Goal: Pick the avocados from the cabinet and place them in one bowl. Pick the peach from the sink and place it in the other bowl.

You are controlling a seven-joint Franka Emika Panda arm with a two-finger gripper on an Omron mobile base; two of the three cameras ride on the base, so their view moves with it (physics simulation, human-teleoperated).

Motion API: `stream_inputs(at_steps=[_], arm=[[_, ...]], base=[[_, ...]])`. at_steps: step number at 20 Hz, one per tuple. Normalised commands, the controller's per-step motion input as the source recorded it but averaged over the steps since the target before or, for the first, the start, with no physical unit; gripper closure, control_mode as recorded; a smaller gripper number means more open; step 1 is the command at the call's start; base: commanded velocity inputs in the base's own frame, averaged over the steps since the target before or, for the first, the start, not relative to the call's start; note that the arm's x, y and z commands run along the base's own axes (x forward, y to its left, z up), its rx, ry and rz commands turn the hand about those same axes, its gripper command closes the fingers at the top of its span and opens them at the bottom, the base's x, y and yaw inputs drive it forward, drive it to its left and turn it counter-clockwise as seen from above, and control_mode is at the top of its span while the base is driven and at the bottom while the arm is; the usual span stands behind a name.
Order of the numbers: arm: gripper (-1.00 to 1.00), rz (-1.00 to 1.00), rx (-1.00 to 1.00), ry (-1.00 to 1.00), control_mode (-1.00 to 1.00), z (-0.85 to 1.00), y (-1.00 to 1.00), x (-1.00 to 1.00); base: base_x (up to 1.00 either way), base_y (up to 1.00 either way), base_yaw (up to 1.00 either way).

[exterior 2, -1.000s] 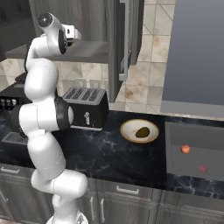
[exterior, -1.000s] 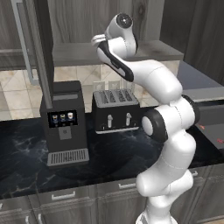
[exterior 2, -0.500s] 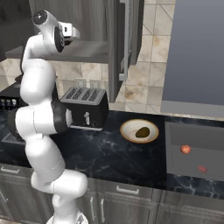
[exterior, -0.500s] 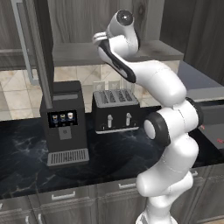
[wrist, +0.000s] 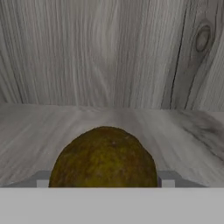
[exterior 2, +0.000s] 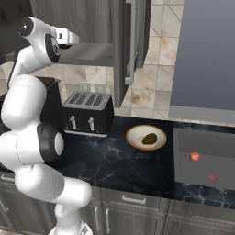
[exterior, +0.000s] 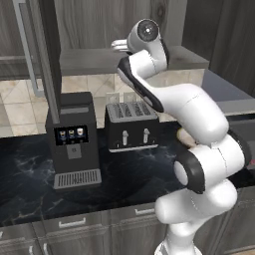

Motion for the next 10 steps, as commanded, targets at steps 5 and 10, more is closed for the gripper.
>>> stream_inputs(at_steps=[5, 10], arm=[[1.00, -0.12, 0.02, 0.00, -1.00, 0.00, -0.34, -0.83], [1.00, -0.05, 0.01, 0.00, -1.00, 0.06, -0.25, -0.98]], base=[[0.00, 0.00, 0.00], [0.00, 0.00, 0.00]])
